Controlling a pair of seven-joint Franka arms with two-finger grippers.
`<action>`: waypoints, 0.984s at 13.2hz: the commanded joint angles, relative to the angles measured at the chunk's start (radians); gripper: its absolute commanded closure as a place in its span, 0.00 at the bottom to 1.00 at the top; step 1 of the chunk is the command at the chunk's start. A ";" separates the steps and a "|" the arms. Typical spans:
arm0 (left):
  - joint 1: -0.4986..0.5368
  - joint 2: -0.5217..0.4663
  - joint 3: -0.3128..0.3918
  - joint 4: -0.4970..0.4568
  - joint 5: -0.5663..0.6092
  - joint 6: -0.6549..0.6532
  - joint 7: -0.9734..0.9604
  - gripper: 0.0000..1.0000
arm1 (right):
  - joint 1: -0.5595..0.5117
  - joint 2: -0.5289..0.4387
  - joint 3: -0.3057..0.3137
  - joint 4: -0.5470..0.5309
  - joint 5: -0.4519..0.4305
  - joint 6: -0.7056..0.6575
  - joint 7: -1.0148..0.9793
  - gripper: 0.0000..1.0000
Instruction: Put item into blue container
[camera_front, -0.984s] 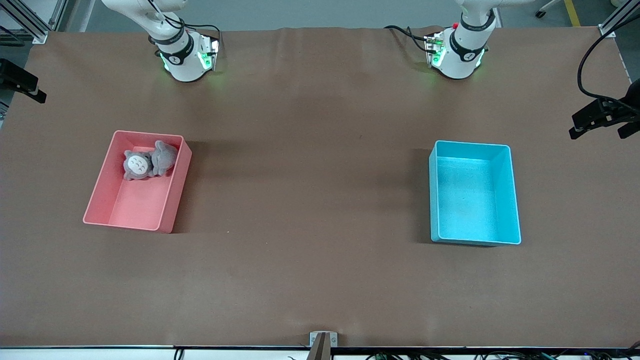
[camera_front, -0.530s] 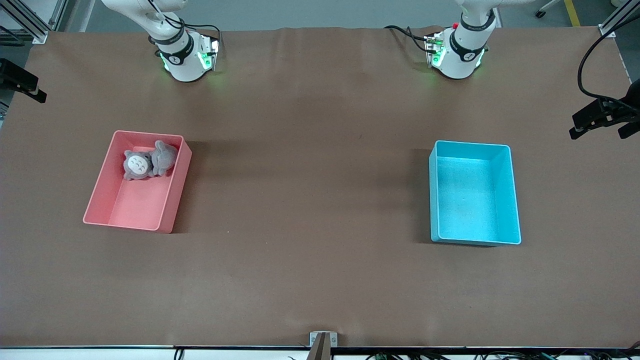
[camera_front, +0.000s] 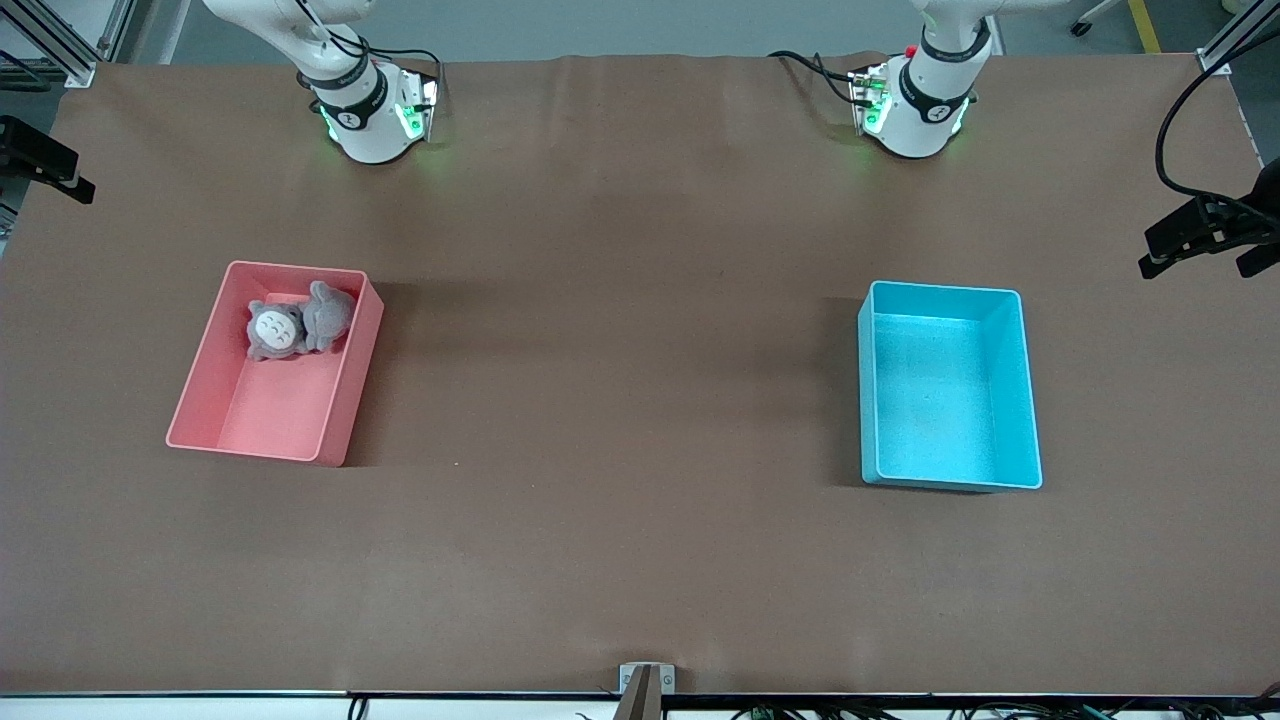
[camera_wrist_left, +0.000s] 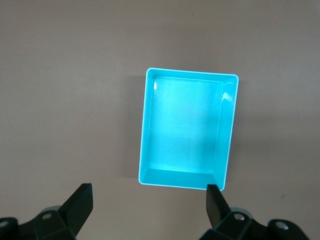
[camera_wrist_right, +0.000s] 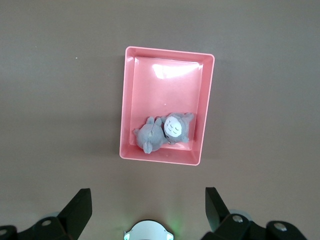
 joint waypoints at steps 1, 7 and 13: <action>0.004 -0.009 0.000 0.002 -0.012 0.002 0.004 0.00 | -0.011 -0.008 0.010 -0.006 0.001 -0.003 -0.009 0.00; 0.004 -0.009 0.000 0.002 -0.013 0.002 0.004 0.00 | -0.002 -0.008 0.010 -0.008 0.001 0.003 -0.010 0.00; 0.005 -0.009 0.000 0.002 -0.015 0.002 0.006 0.00 | -0.003 -0.008 0.010 -0.011 0.000 -0.001 -0.010 0.00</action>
